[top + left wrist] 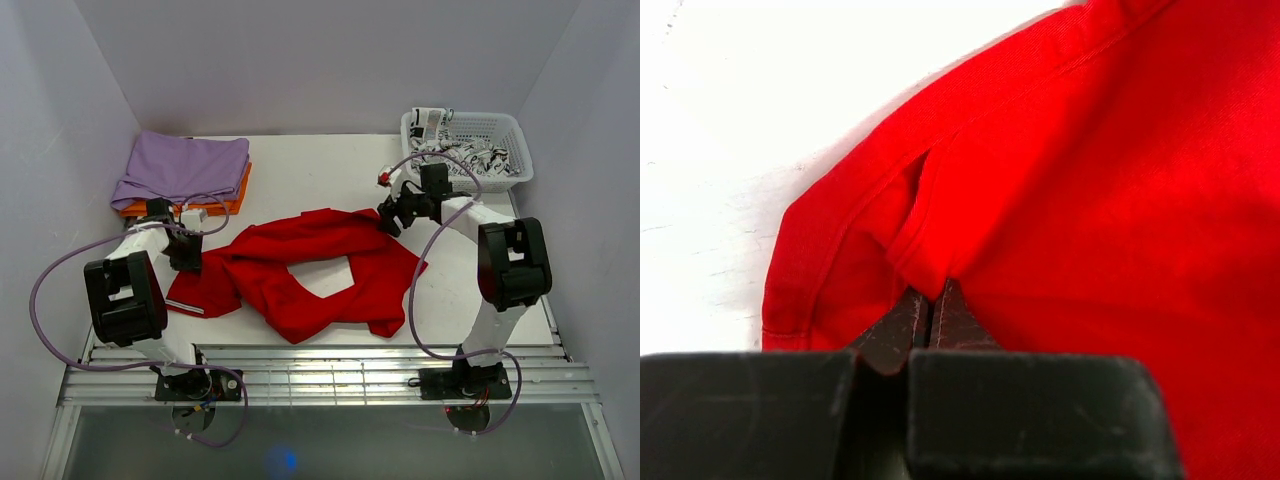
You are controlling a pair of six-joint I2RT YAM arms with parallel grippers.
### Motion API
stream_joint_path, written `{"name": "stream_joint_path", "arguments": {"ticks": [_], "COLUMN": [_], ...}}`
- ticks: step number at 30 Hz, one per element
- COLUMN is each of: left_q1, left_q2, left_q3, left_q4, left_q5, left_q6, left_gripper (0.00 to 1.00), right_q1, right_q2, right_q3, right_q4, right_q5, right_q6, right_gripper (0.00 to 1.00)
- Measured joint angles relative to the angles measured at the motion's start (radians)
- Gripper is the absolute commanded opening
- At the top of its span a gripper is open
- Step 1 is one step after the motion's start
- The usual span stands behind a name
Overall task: Fold and stack the trousers
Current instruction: Flatten the trousers out
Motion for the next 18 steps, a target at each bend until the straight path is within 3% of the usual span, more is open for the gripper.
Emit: {"name": "stream_joint_path", "arguments": {"ticks": [3,6,7,10,14,18], "left_q1": [0.0,0.0,0.0,0.0,0.008,0.031], "left_q2": [0.004,0.014,0.017,0.021,0.023,0.015], "left_q3": [0.003,0.009,0.011,0.018,0.018,0.019], "left_q4": [-0.004,-0.007,-0.009,-0.011,-0.005,0.031], "left_q5": [-0.003,-0.005,-0.006,-0.011,-0.016,-0.003], "left_q6": [0.0,-0.001,-0.001,0.0,0.0,-0.001], "left_gripper": [0.0,0.0,0.0,0.0,0.0,0.0], "right_q1": [0.001,0.001,0.001,0.002,-0.001,-0.013], "right_q2": [0.085,0.143,0.148,0.148,0.066,-0.187], "right_q3": [0.036,0.055,0.055,0.061,0.047,0.031], "right_q4": [0.028,0.05,0.051,0.052,0.019,-0.087], "right_q5": [0.003,0.004,0.006,0.018,0.069,0.135], "right_q6": [0.045,0.063,0.07,0.082,0.054,-0.038], "right_gripper": [0.73,0.48,0.31,0.08,0.08,0.08]}}
